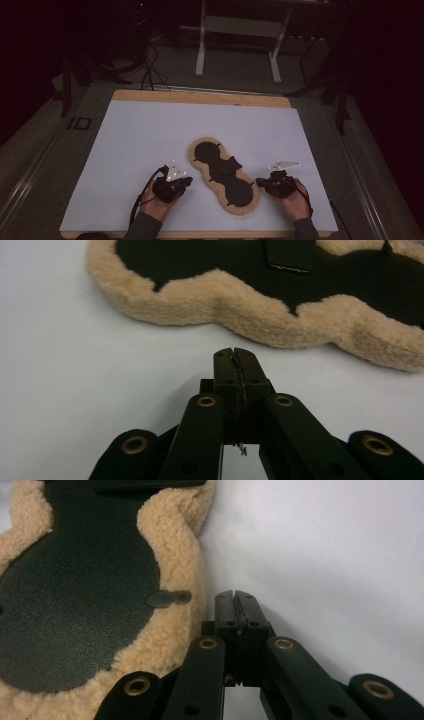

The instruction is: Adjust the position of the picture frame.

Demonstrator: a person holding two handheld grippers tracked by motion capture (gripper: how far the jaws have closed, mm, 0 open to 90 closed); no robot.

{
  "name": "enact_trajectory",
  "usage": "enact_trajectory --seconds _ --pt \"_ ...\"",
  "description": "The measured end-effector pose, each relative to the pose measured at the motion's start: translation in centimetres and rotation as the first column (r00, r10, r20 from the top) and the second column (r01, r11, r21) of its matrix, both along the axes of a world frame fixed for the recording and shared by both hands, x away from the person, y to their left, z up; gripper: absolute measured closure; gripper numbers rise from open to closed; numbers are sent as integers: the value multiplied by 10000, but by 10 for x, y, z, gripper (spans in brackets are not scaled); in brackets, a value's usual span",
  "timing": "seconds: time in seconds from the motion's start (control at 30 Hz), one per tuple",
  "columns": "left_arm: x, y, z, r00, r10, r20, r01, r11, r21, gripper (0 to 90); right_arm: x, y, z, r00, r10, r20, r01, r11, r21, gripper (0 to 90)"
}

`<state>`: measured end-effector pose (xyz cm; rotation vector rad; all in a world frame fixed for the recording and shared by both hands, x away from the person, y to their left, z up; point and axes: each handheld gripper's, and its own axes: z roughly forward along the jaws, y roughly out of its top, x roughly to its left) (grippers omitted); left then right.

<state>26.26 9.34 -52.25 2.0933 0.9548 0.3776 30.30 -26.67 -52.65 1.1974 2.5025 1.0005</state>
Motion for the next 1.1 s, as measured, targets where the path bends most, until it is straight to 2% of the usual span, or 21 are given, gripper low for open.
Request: enact_trajectory --seconds 0.33,0.67,0.9,1.1 --pt "-6 -27 -7 9974 -713 -50 715 9963 473 900 0 1 -1 10000 60 -59 -61 10000 -48 896" --pt "-9 -50 -9 9921 -1252 -16 1250 9899 665 898 1 2 -1 9999 92 -90 -92 10000 -38 896" --pt "-9 -62 -14 9894 -1449 -120 1454 9848 950 899 1 2 -1 9998 131 -114 -131 9999 -3 896" --pt "-6 -66 -15 9898 -1412 -162 1422 9841 1062 899 0 4 -1 9996 262 -138 -262 9997 23 897"
